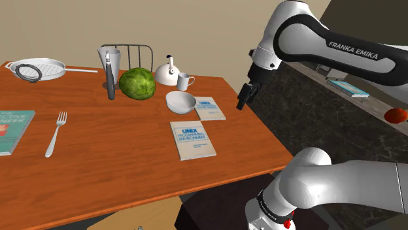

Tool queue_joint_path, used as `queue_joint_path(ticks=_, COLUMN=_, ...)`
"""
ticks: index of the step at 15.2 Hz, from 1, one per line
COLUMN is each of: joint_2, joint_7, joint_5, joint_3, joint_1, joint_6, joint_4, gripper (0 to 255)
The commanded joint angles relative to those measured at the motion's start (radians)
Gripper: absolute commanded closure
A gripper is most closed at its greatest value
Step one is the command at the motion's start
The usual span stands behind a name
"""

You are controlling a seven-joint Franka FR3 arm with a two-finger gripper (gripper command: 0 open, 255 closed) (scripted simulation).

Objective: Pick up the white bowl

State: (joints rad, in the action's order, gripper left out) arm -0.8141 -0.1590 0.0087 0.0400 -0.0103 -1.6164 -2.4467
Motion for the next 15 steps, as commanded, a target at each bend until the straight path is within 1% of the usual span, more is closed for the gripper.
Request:
queue_joint_path(ticks=1, joint_2=0.000, joint_7=0.000, joint_5=0.000, joint_3=0.000, joint_1=0.000, joint_6=0.000, joint_4=0.000, gripper=0)
queue_joint_path(ticks=8, joint_2=0.253, joint_7=-0.069, joint_5=0.017, joint_3=0.071, joint_1=0.001, joint_6=-0.199, joint_4=0.062, gripper=0)
queue_joint_path(ticks=15, joint_2=0.526, joint_7=-0.157, joint_5=0.080, joint_3=0.137, joint_1=0.014, joint_6=-0.342, joint_4=0.193, gripper=0)
